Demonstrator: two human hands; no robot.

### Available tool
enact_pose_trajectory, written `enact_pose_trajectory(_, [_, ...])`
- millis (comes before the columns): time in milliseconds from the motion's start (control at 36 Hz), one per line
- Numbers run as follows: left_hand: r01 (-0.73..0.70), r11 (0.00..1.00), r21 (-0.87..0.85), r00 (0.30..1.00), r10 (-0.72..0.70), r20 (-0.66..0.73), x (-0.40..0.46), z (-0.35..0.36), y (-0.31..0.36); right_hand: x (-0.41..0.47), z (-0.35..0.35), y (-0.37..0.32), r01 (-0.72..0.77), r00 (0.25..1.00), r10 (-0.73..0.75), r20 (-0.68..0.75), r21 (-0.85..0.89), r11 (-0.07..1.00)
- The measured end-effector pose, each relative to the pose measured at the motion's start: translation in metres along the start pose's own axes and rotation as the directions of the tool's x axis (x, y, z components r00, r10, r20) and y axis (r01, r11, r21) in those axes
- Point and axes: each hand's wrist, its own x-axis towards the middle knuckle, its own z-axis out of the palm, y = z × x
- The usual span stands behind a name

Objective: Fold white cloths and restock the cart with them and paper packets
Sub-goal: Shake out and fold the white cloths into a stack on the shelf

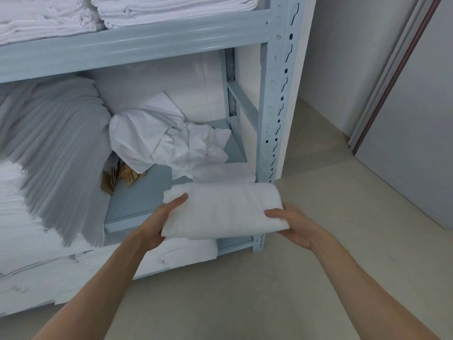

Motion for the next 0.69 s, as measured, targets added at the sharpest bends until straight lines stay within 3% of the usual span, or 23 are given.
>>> enact_pose_trajectory(361, [-0.062, 0.998, -0.026, 0.986, 0.058, -0.159, 0.053, 0.003, 0.01, 0.077, 0.011, -0.016, 0.168, 0.935, -0.209, -0.287, -0.159, 0.973])
enact_pose_trajectory(472, [-0.004, 1.0, -0.007, 0.989, 0.003, -0.145, 0.09, -0.009, 0.013, 0.108, 0.011, -0.021, 0.139, 0.924, -0.188, -0.332, -0.165, 0.976])
enact_pose_trajectory(583, [0.067, 0.998, -0.004, 0.992, -0.068, -0.104, 0.132, -0.016, 0.013, 0.142, 0.004, -0.026, 0.024, 0.927, -0.061, -0.37, -0.104, 0.994])
enact_pose_trajectory(694, [0.043, 0.999, -0.031, 0.993, -0.046, -0.108, 0.181, -0.017, 0.028, 0.183, 0.002, -0.046, 0.005, 0.918, -0.017, -0.395, -0.032, 0.999])
